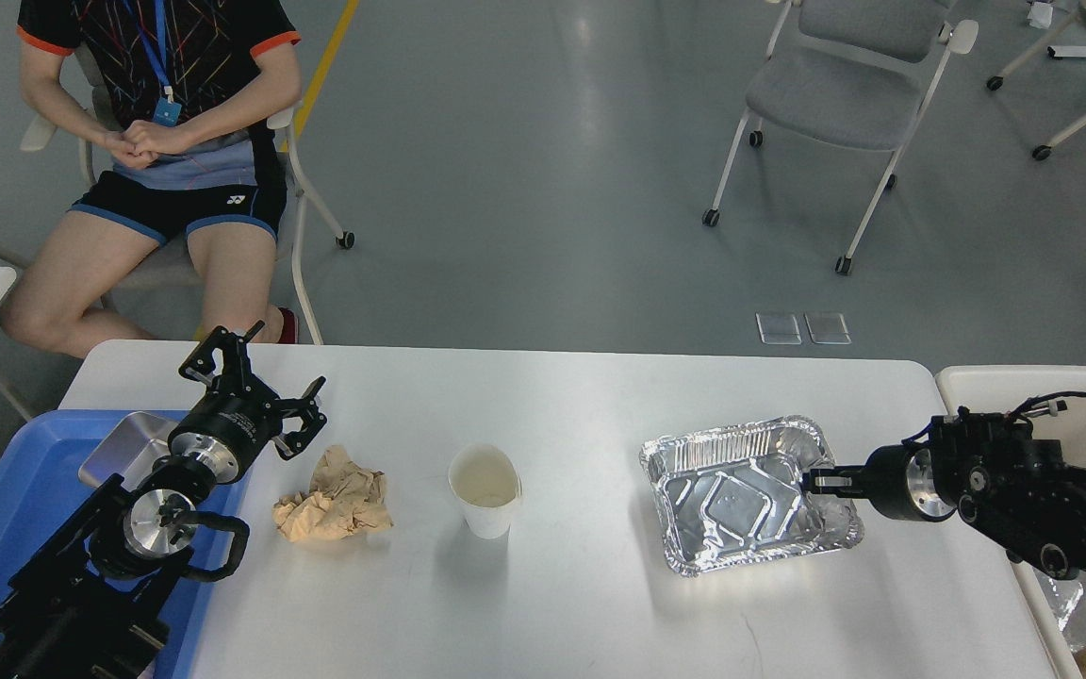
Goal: Tidy desktop
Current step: 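Grasp the foil tray edge with the right gripper and lift it, then hold the foil tray up and reach the left gripper to the paper cup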
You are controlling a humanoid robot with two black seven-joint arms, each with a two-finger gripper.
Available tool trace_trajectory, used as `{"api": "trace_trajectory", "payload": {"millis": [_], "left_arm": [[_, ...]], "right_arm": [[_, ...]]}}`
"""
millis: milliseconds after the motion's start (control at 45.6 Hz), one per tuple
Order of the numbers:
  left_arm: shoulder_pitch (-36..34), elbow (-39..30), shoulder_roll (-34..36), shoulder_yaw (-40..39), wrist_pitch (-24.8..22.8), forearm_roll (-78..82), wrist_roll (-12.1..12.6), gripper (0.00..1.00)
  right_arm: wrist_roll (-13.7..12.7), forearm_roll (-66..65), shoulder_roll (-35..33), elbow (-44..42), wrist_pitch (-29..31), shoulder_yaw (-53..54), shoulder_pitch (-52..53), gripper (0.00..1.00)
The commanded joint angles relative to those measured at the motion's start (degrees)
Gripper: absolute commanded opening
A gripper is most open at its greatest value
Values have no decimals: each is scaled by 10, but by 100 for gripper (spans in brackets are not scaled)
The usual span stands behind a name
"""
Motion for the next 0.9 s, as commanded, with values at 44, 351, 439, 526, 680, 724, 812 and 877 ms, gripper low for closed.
{"api": "trace_trajectory", "payload": {"millis": [44, 351, 439, 526, 680, 724, 812, 877], "left_arm": [[-1, 0, 3, -1, 1, 0, -1, 96], [0, 1, 6, -1, 1, 0, -1, 96], [0, 1, 5, 0, 2, 0, 0, 96], [-1, 1, 3, 0, 7, 0, 1, 96], [1, 1, 1, 1, 10, 2, 1, 96], [2, 1, 1, 1, 10, 2, 1, 96], [-1, 0, 1, 7, 10, 7, 4, 96], [-10, 0, 5, 41, 17, 14, 4, 96]], "right_arm": [[-2, 48, -17, 18, 20, 0, 32, 0], [-28, 137, -95, 110, 90, 3, 131, 0], [-32, 148, -102, 110, 121, 3, 168, 0], [-33, 151, -109, 109, 137, 3, 196, 0], [-63, 154, -104, 106, 153, 4, 212, 0], [-78, 154, -97, 104, 153, 4, 212, 0], [-97, 155, -69, 93, 153, 4, 211, 0], [-99, 160, -54, 85, 153, 4, 206, 0]]}}
